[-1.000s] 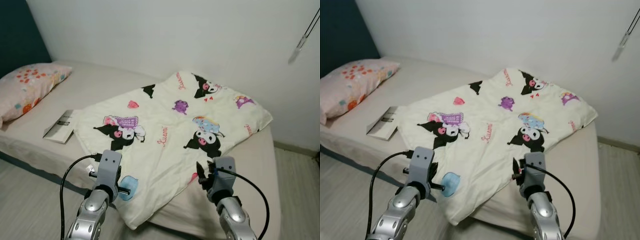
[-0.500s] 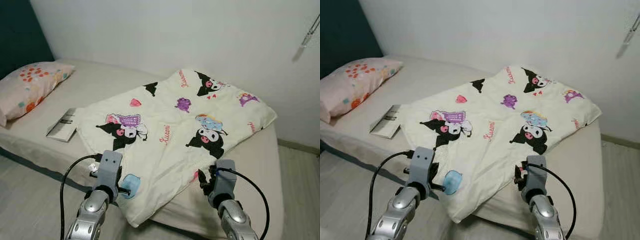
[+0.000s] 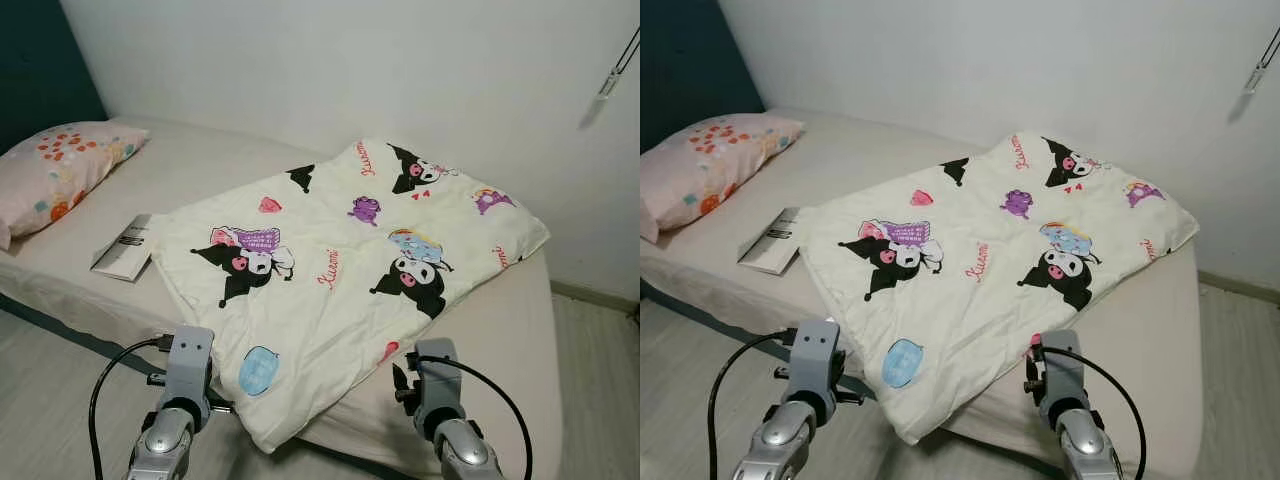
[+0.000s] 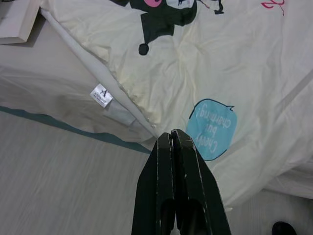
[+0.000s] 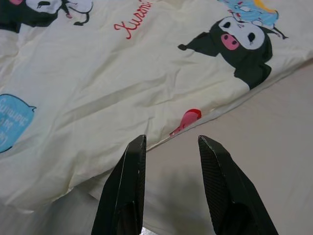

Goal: Clean up the room

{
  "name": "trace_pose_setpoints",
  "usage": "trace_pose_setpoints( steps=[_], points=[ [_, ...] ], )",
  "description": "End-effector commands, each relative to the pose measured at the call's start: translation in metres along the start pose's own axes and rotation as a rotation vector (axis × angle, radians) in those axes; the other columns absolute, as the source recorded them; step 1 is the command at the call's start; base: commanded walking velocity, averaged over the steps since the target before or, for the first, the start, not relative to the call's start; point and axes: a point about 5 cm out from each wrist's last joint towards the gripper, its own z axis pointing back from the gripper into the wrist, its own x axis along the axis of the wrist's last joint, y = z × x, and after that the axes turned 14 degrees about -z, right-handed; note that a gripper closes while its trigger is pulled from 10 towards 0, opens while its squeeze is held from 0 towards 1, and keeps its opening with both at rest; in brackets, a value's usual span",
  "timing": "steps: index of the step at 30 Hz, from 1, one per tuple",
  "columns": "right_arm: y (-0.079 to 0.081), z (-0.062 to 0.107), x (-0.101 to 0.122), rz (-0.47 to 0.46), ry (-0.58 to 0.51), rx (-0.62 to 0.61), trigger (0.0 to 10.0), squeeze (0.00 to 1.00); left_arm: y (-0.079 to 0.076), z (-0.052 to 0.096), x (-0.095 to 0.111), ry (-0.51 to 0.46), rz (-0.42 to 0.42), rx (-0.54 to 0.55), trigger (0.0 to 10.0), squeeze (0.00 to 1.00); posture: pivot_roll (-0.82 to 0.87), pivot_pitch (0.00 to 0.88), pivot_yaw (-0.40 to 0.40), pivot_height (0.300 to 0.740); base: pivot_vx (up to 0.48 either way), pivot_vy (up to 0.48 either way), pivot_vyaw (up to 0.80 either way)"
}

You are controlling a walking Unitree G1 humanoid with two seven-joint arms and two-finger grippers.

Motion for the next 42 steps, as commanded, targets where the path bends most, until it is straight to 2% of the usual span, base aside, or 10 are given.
trace_pose_setpoints(
  steps=[1, 23, 34, 42],
  points=[
    [0.000, 0.000, -0.002, -0.026, 0.015, -0.010, 10.0, 0.00, -0.001, 0.003, -0.002, -0.004, 0.014, 0.006, 10.0, 0.00, -0.10, 0.156, -0.008, 0.715, 0.000, 0.000, 0.00],
    [0.000, -0.002, 0.003, -0.049, -0.003, 0.017, 10.0, 0.00, -0.008, 0.002, 0.003, -0.027, 0.013, -0.027, 10.0, 0.00, -0.10, 0.135, -0.005, 0.635, 0.000, 0.000, 0.00],
    [0.002, -0.005, 0.009, -0.042, -0.024, 0.036, 10.0, 0.00, -0.005, 0.002, 0.007, -0.055, 0.061, -0.023, 10.0, 0.00, -0.10, 0.135, -0.012, 0.635, 0.000, 0.000, 0.00],
    [0.002, -0.005, 0.010, -0.044, -0.029, 0.039, 10.0, 0.00, -0.006, 0.004, 0.010, -0.071, 0.037, -0.043, 10.0, 0.00, -0.09, 0.142, -0.010, 0.635, 0.000, 0.000, 0.00]
  ],
)
